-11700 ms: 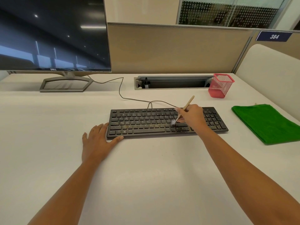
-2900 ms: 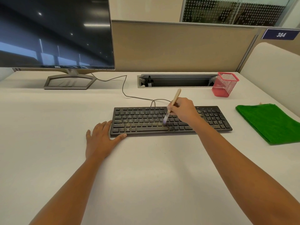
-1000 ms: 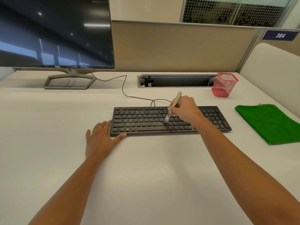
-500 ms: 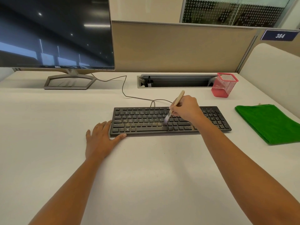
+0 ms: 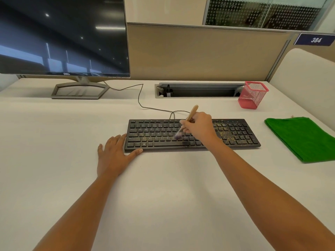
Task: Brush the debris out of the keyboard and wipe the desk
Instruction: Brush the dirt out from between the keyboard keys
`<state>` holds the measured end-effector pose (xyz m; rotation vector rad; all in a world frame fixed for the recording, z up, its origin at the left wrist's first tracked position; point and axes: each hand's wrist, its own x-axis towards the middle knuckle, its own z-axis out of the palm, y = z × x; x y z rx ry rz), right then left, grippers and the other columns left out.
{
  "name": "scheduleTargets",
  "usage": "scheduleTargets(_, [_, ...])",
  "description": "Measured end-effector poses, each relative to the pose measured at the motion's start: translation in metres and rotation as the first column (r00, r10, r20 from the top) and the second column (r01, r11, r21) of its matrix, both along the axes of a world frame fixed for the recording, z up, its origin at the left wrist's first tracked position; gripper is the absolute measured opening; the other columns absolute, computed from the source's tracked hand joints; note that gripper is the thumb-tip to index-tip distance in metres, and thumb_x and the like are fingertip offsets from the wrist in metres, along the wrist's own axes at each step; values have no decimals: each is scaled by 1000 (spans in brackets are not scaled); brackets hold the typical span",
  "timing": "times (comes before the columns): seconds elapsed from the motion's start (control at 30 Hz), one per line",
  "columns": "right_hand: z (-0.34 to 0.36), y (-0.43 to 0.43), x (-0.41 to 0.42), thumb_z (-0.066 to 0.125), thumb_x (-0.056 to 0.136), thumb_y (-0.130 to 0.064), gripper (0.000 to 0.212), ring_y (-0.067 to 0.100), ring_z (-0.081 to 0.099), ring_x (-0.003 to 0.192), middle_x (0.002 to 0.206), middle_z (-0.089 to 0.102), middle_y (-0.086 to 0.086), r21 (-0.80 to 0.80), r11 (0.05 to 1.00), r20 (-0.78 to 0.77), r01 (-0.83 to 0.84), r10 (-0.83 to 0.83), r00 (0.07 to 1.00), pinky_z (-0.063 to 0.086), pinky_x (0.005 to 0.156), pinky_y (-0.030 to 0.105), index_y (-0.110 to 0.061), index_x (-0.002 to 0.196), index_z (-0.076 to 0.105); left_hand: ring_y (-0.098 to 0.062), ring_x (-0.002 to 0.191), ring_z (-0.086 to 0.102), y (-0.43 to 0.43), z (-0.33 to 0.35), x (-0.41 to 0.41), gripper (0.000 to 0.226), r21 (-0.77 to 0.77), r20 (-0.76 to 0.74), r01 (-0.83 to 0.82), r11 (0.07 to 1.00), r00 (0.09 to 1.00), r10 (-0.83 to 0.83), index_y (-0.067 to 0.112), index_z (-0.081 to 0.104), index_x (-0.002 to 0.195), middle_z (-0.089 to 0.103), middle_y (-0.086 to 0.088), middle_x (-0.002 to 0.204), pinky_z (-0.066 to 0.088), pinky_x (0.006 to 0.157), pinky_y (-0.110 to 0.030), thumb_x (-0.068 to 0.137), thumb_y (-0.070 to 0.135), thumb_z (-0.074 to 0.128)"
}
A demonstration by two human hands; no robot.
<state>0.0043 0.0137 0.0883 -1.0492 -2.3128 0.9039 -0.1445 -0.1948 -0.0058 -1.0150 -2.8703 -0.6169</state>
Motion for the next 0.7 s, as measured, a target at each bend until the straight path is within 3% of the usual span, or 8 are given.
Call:
scheduleTargets(0.1, [7, 10, 4, 64, 87, -25, 28, 23, 70, 81, 89, 71, 15, 31, 998, -41, 55, -54, 998, 57, 80, 35, 0, 99, 68, -12, 142, 19, 0, 1, 1, 80, -1, 4, -1, 1000, 1000, 1, 29, 30, 145, 32, 5, 150, 8, 116, -46, 80, 73, 42])
scheduleTargets(0.27, [11, 9, 9, 60, 90, -19, 23, 12, 56, 77, 97, 68, 13, 145, 989, 14, 28, -31, 999, 44, 66, 16, -2, 104, 69, -12, 142, 19, 0, 3, 2, 79, 2, 1, 1, 1000, 1000, -1, 29, 30, 145, 32, 4, 150, 8, 116, -45, 80, 73, 42])
scheduleTargets(0.33, [7, 6, 10, 60, 90, -19, 24, 13, 56, 78, 99, 67, 12, 120, 993, 83, -19, 9, 997, 46, 66, 18, -2, 104, 69, -12, 142, 18, 0, 4, 3, 79, 3, 3, 3, 1000, 1000, -3, 29, 30, 145, 32, 4, 150, 8, 116, -45, 80, 72, 42])
scheduleTargets(0.43, [7, 5, 10, 60, 90, -19, 24, 19, 63, 81, 98, 68, 15, 83, 994, 183, -77, 61, 981, 54, 79, 28, 0, 102, 69, -12, 142, 18, 0, 4, 3, 78, 8, 8, 6, 1000, 1000, -6, 29, 30, 145, 32, 4, 150, 7, 116, -45, 81, 71, 43])
scheduleTargets(0.57, [16, 7, 9, 62, 89, -15, 21, 25, 70, 87, 97, 68, 16, -61, 994, 156, -90, 98, 983, 57, 80, 32, 2, 101, 66, -13, 141, 20, -1, 3, 3, 78, 9, -5, 7, 1000, 1000, -7, 29, 32, 144, 34, 4, 149, 9, 116, -46, 81, 73, 42])
scheduleTargets(0.7, [17, 11, 9, 60, 90, -18, 24, 19, 63, 78, 96, 67, 14, 80, 997, 94, 10, -17, 995, 50, 71, 23, 1, 103, 67, -13, 140, 23, -1, 3, 3, 86, 12, -9, 14, 1000, 1000, -14, 29, 33, 143, 37, 5, 147, 10, 115, -47, 74, 81, 34])
